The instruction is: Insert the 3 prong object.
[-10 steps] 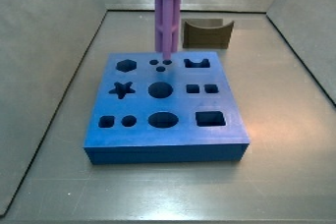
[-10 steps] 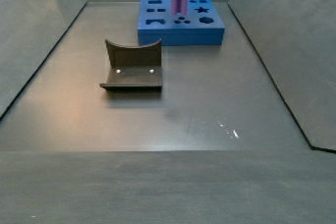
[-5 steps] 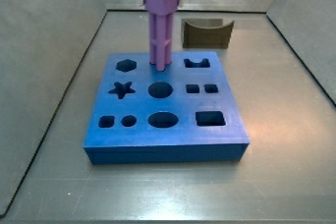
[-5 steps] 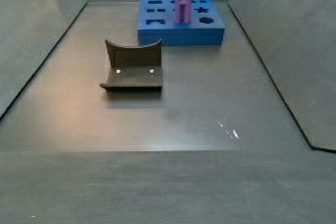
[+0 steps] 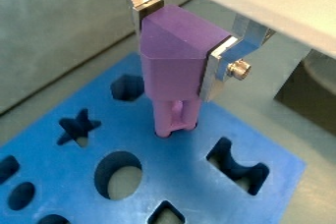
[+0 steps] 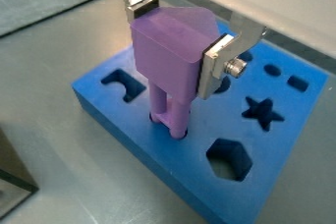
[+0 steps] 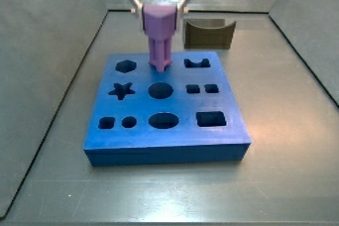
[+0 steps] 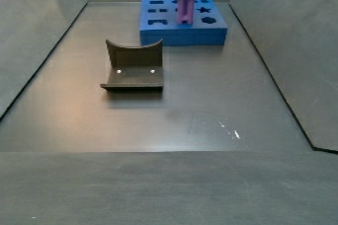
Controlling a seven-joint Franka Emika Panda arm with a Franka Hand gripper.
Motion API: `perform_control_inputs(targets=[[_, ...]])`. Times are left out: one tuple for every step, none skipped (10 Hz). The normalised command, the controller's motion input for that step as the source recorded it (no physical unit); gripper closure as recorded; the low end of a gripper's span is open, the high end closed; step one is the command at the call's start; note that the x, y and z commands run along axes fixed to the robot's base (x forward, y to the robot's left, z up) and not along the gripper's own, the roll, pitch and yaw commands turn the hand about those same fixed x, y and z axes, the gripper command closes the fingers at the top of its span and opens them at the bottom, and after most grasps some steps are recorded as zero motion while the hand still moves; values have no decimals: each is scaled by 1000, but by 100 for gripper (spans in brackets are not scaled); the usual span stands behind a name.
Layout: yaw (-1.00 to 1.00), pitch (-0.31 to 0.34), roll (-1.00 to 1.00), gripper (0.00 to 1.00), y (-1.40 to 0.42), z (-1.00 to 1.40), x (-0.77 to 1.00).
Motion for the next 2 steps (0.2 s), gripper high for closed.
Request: perform_control_inputs(targets=[[0,-99,-23,100,0,-143,0],[0,0,0,100,0,0,0]])
